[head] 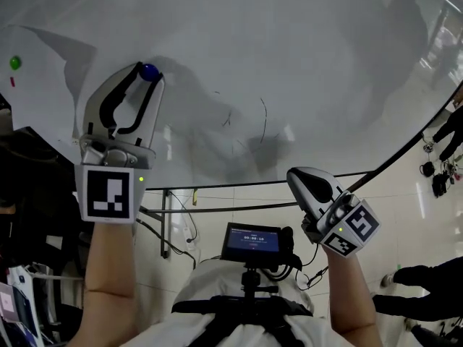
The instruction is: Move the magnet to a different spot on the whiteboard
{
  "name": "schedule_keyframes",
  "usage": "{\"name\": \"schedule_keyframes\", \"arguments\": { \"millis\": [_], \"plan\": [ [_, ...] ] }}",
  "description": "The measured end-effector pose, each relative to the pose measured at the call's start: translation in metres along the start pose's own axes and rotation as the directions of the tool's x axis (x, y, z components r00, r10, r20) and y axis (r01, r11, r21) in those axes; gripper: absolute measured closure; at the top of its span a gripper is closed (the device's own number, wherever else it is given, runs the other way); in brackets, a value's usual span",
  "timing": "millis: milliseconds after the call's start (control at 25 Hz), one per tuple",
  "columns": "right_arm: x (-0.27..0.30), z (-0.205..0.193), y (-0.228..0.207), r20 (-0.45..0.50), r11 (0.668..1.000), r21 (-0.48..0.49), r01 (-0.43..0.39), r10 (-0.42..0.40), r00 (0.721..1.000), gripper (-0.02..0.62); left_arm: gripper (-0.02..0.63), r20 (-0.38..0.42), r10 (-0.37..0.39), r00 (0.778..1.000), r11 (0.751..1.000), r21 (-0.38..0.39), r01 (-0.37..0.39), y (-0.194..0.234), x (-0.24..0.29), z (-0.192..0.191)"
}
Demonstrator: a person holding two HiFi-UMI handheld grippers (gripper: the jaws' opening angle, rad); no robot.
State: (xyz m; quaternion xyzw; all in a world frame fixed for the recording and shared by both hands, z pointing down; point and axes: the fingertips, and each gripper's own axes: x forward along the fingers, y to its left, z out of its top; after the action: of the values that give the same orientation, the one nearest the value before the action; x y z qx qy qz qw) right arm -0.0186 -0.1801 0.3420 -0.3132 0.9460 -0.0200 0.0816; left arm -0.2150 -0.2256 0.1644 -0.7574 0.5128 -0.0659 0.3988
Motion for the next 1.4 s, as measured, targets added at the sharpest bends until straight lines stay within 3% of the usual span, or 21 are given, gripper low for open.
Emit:
{"name": "schedule_keyframes", "arguments": {
  "millis": [520, 680, 840, 1080, 1160, 1320, 1400],
  "plan": [
    [-0.034, 0.013, 0.007, -0.001, 0.997, -0.022, 0.070, -0.070, 0.998, 0.561, 0.451, 0.051, -0.114, 0.992, 0.980, -0.158, 0.121, -0.038, -0.010, 0.012],
    [-0.044, 0.019, 0.001, 0.007, 0.995, -0.021, 0.095, -0.095, 0.995, 0.561, 0.450, 0.077, -0.152, 0.985, 0.952, -0.256, 0.167, -0.048, -0.007, 0.017],
    [-0.067, 0.015, -0.015, 0.020, 0.994, -0.001, 0.105, -0.105, 0.994, 0.561, 0.451, 0.120, -0.217, 0.969, 0.932, -0.269, 0.242, -0.086, -0.006, 0.036],
    [-0.084, 0.020, -0.030, 0.007, 0.999, 0.004, 0.044, -0.044, 0.999, 0.561, 0.449, 0.061, -0.280, 0.958, 0.907, -0.311, 0.285, -0.133, -0.006, 0.046],
    [-0.091, 0.021, -0.036, -0.005, 1.000, 0.007, 0.026, -0.026, 1.000, 0.561, 0.449, 0.054, -0.289, 0.956, 0.892, -0.348, 0.289, -0.147, -0.002, 0.049],
    [-0.120, 0.024, -0.050, -0.023, 1.000, 0.022, 0.004, -0.003, 1.000, 0.561, 0.449, 0.010, -0.321, 0.947, 0.824, -0.490, 0.285, -0.187, -0.006, 0.051],
    [-0.134, 0.027, -0.062, -0.012, 0.999, 0.039, 0.005, -0.005, 1.000, 0.561, 0.449, -0.014, -0.333, 0.943, 0.803, -0.528, 0.276, -0.206, -0.008, 0.052]
  ]
}}
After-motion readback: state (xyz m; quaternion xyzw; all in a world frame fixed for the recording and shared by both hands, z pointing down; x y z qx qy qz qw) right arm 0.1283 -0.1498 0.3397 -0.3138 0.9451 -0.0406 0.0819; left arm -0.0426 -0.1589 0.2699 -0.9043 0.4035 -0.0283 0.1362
